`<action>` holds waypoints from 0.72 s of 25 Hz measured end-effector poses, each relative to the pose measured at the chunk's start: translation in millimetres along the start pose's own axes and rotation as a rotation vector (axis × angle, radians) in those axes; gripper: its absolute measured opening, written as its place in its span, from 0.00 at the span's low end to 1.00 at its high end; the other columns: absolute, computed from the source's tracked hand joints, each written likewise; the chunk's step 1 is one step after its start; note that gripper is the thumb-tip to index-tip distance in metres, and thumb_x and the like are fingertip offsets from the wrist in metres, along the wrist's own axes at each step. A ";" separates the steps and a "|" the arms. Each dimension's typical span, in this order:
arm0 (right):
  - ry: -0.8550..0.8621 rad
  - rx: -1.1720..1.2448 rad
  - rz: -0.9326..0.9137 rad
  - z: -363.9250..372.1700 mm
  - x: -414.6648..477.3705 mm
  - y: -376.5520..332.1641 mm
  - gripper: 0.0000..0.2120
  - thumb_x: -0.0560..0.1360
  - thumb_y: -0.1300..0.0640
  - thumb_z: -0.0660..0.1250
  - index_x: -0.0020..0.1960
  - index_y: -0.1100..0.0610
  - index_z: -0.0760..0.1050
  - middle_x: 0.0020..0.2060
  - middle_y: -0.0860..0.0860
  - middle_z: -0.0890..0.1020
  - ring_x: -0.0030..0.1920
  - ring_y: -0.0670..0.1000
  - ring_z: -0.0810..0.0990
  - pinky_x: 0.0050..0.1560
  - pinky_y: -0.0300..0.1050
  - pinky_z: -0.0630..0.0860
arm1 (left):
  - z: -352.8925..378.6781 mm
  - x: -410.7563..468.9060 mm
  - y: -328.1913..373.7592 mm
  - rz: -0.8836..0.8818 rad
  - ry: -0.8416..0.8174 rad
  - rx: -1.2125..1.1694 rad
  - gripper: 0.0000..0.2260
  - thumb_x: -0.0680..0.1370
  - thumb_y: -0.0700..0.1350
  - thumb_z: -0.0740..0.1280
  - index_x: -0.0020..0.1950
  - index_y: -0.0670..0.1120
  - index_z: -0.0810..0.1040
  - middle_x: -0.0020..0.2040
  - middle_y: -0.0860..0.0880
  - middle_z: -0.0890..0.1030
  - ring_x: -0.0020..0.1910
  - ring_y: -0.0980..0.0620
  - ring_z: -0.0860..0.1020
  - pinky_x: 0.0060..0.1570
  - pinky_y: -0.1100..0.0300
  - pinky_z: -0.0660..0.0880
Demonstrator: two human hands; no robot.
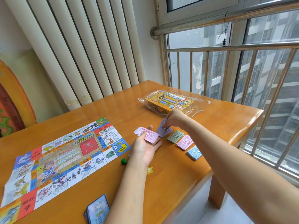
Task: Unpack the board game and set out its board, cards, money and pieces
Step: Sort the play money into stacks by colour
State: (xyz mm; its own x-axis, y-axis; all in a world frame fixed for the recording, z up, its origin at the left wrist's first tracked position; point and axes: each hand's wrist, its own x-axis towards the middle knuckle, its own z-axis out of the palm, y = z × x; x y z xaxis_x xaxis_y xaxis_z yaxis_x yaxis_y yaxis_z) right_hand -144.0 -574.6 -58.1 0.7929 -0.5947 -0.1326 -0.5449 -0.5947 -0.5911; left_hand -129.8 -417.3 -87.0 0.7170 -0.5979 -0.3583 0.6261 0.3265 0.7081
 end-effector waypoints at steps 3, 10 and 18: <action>0.055 -0.143 -0.012 16.4 4.7 4.3 0.11 0.71 0.60 0.72 0.51 0.64 0.80 0.38 0.54 0.77 0.37 0.52 0.74 0.30 0.41 0.70 | -0.4 0.9 -1.4 -0.006 -0.031 0.011 0.14 0.84 0.44 0.50 0.54 0.44 0.76 0.62 0.34 0.74 0.65 0.37 0.72 0.62 0.45 0.65; 0.083 -0.245 -0.064 22.0 8.2 8.6 0.13 0.71 0.56 0.71 0.53 0.61 0.81 0.49 0.54 0.83 0.48 0.54 0.80 0.43 0.44 0.78 | -1.3 1.9 -2.6 0.007 -0.046 -0.022 0.15 0.84 0.44 0.50 0.56 0.43 0.75 0.63 0.35 0.74 0.59 0.36 0.74 0.59 0.45 0.66; -0.259 -0.543 -0.225 -6.9 0.4 -7.0 0.26 0.75 0.62 0.64 0.72 0.51 0.66 0.62 0.55 0.76 0.56 0.56 0.79 0.51 0.46 0.77 | -2.1 0.5 -0.6 -0.002 -0.025 0.025 0.16 0.84 0.46 0.50 0.54 0.45 0.77 0.56 0.36 0.76 0.58 0.39 0.73 0.63 0.46 0.66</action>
State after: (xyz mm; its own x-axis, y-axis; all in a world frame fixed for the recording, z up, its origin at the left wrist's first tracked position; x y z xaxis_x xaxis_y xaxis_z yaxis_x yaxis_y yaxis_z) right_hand -141.8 -574.4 -48.5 0.9071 -0.3143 -0.2801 -0.3644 -0.9194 -0.1483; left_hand -129.3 -416.3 -88.9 0.7076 -0.6169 -0.3447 0.6197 0.3074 0.7221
